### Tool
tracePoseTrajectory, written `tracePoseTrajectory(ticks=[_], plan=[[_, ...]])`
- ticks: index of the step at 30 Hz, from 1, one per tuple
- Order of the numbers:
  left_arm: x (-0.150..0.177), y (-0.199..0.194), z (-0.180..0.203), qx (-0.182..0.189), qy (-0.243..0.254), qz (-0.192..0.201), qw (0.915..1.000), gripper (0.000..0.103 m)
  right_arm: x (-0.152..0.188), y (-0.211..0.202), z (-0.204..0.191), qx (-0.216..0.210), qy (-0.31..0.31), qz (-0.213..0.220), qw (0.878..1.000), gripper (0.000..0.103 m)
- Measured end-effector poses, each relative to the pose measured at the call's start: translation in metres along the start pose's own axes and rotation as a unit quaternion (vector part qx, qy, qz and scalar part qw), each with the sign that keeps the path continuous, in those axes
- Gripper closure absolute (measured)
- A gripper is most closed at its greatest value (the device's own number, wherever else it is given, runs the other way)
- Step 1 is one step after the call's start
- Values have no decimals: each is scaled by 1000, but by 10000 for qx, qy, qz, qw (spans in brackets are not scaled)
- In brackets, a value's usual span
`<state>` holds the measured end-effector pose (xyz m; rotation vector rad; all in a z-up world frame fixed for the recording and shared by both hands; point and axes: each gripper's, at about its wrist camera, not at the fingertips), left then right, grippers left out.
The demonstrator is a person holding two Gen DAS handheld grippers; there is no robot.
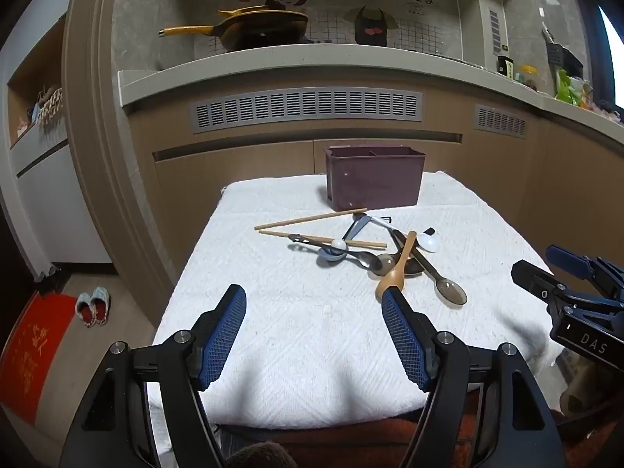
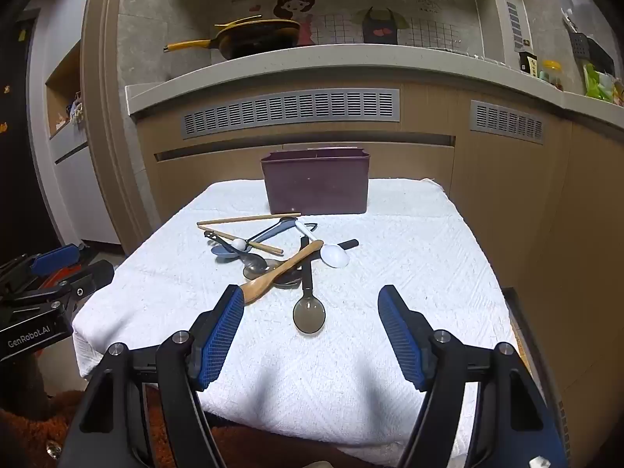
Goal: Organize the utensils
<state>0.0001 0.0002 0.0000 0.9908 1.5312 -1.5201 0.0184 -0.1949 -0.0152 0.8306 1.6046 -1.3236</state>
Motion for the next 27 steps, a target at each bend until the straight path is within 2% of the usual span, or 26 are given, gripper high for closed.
tracePoseTrajectory(ticks=[12,27], plan=[[1,-1,8,-58,65,-11,10000,31,1,0,1,0,-8,-14,10000,35],[2,5,-2,-39,-23,-84,10000,31,1,3,1,-11,-6,-44,10000,35]])
Point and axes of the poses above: each gripper's, at about its wrist camera, not at the fingertips, and y roughly the way its jaws point, z to its right, x to its underside, and after that the axes turned 7 degrees about z, right-handed
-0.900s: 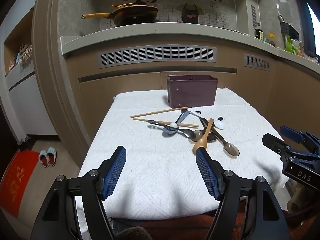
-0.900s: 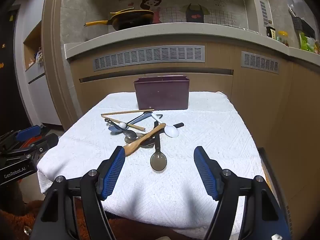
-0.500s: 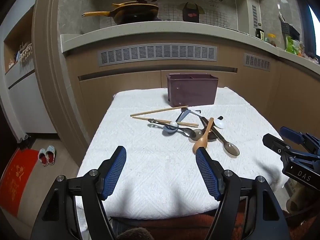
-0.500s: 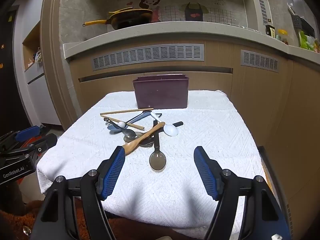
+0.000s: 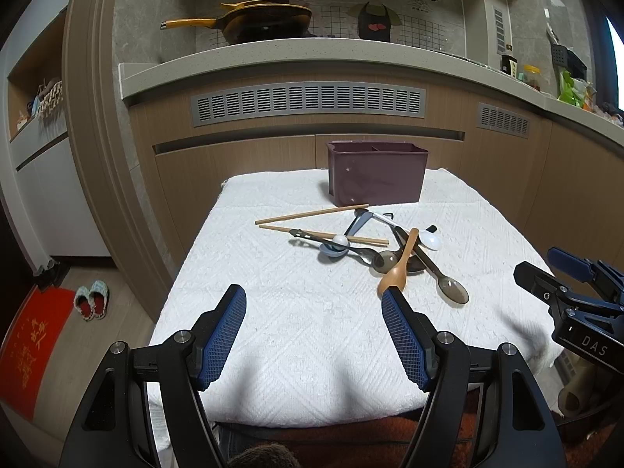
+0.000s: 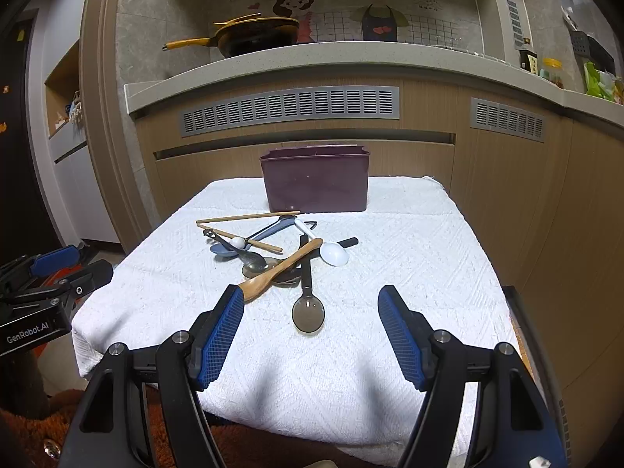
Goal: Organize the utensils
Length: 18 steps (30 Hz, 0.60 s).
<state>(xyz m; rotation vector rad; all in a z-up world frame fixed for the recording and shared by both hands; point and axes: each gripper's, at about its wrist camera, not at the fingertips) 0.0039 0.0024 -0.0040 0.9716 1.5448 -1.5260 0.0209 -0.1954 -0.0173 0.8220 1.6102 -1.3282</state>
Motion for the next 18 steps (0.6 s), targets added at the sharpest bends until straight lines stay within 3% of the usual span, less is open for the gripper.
tracePoseTrajectory(ticks=[18], plan=[[-1,3,-1,5,-14,-41,10000,31,1,4,2,-28,37,-48,10000,35]])
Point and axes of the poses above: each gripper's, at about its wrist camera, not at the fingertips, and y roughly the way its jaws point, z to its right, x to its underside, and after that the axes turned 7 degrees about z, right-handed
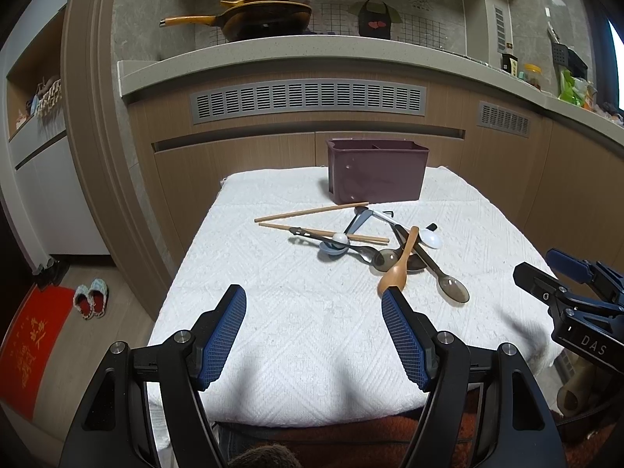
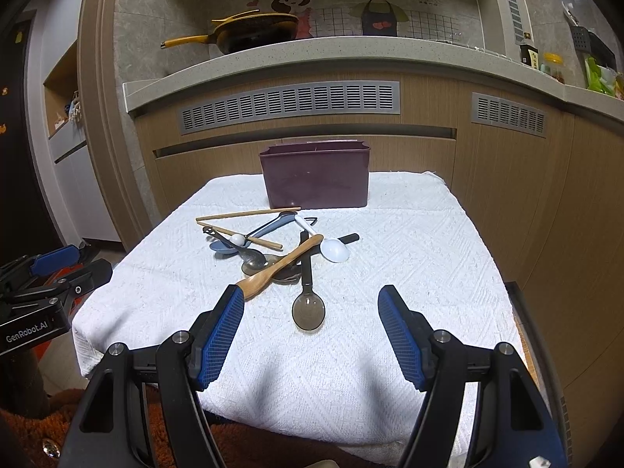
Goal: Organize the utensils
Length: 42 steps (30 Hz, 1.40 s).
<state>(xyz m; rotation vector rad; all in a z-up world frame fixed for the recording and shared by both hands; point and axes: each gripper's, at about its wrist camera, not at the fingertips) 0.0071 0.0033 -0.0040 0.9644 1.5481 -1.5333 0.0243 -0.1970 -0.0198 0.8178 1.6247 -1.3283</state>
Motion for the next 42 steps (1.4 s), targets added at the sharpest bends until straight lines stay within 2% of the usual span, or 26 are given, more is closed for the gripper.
tracePoseTrajectory(ticks=[42], plan=[[3,2,0,7,21,-44,10000,31,1,2,0,-12,16,-39,10000,35]])
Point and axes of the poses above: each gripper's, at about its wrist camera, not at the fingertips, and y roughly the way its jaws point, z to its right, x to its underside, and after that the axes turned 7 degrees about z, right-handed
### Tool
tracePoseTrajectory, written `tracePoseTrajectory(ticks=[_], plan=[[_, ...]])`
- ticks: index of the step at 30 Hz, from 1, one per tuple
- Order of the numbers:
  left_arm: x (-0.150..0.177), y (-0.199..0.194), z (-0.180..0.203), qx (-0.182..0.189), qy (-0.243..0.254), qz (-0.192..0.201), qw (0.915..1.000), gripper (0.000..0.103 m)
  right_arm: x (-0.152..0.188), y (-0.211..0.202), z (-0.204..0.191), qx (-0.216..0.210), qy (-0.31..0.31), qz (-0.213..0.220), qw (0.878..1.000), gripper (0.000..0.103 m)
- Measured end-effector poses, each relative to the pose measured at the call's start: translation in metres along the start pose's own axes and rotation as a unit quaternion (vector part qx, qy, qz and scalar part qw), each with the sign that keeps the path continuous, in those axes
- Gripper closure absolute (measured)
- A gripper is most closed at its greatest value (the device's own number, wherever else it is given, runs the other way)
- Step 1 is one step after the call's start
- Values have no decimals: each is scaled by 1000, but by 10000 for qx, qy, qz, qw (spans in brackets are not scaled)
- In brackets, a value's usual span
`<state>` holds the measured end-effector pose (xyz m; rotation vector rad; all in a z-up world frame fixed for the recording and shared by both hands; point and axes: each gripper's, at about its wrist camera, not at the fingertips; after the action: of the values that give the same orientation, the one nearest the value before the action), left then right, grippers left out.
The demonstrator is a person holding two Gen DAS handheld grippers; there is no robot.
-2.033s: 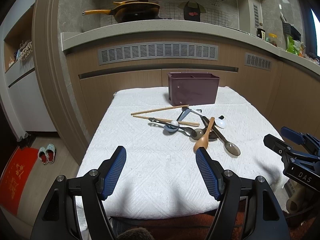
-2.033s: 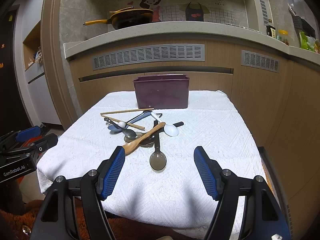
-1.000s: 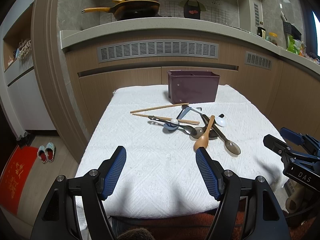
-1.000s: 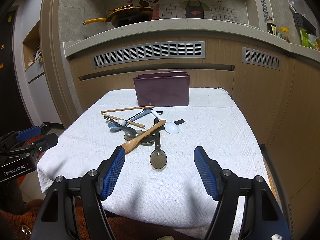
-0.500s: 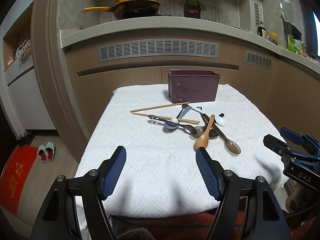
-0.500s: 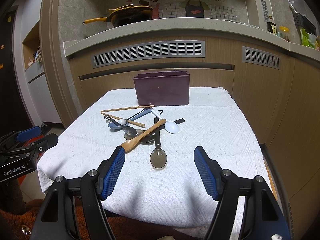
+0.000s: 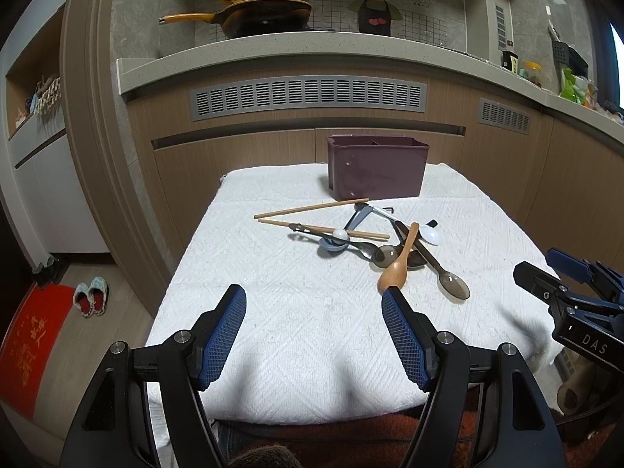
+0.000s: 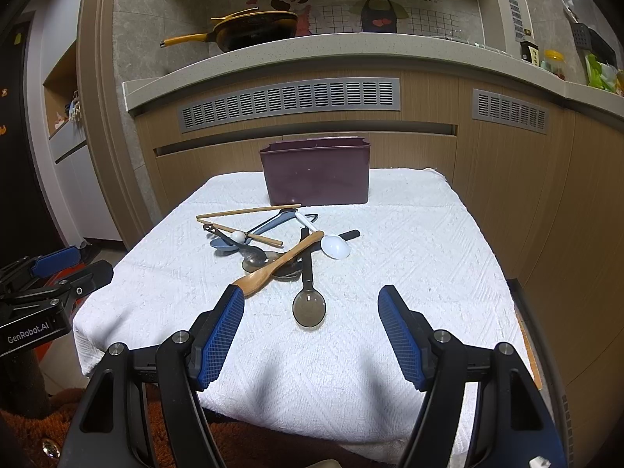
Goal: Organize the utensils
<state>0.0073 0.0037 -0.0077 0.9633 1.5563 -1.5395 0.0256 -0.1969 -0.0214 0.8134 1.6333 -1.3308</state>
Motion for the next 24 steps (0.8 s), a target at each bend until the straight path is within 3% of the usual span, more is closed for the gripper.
tracePoseTrajectory(ticks=[10,18,21,24], plan=[[-9,18,-5,157,35,-255,9995,31,-8,11,4,34,-153,44,9999,35],[-41,26,-22,-92,-258,181,9995,31,-49,32,10,-97,-149,128,9998,35],[-51,41,-18,-5,-168,166,9997,31,-61,49,7,-87,-372,159,9991,35],[-62,62,-10,211,-20,212,9995,31,-70,73,13,-245,-286,-102,9992,35]])
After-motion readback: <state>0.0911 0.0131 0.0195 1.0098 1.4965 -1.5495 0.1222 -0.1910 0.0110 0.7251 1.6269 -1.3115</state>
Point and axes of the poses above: each gripper's, at about its wrist camera, not at the fingertips, and y roughly the way its jaws point, z to its right, x to its underside, and after that the axes turned 7 degrees about z, right-handed
